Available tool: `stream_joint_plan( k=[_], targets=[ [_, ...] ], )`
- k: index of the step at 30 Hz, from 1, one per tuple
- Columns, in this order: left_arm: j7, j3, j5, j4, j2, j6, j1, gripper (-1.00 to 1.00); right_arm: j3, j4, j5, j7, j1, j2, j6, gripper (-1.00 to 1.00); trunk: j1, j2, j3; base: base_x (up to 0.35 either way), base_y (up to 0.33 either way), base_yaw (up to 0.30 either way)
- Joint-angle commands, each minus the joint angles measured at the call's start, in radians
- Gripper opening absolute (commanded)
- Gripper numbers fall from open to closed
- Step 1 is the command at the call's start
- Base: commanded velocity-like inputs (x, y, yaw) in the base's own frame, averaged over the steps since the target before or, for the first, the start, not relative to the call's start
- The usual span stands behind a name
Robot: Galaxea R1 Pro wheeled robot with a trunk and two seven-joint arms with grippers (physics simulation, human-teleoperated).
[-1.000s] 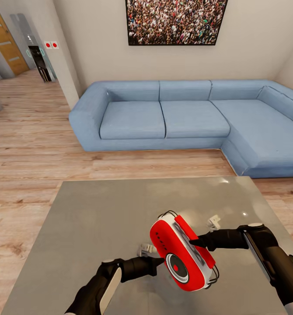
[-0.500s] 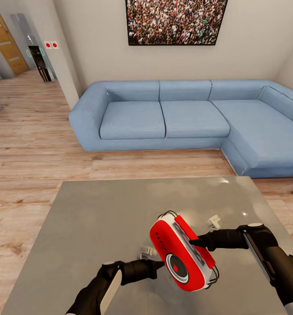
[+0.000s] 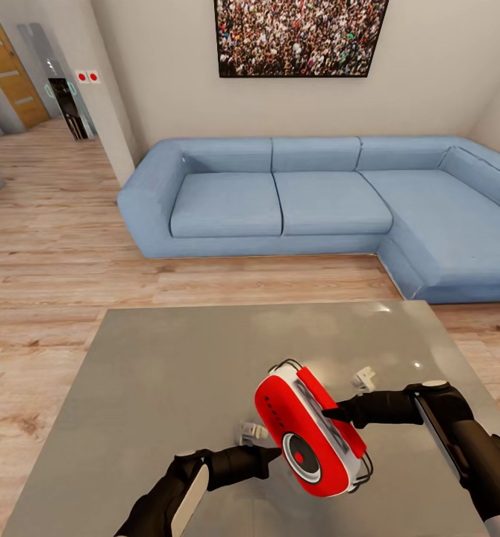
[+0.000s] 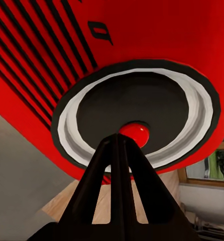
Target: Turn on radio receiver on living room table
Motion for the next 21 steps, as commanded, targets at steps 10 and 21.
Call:
stream_joint_plan(
  k=[10, 21],
  targets=[
    [0.000, -0.046, 0.029, 0.015, 0.000, -0.003, -0.001, -1.00, 0.001, 0.000, -0.007, 0.000, 0.000, 0.000, 0.005, -1.00, 0.000, 0.000, 0.000, 0.000, 0.000, 0.000],
    [0.043, -0.110, 0.094, 0.026, 0.000, -0.033, -0.001, -1.00, 0.001, 0.000, -0.007, 0.000, 0.000, 0.000, 0.005, -1.00, 0.000, 0.000, 0.000, 0.000, 0.000, 0.000]
  ],
)
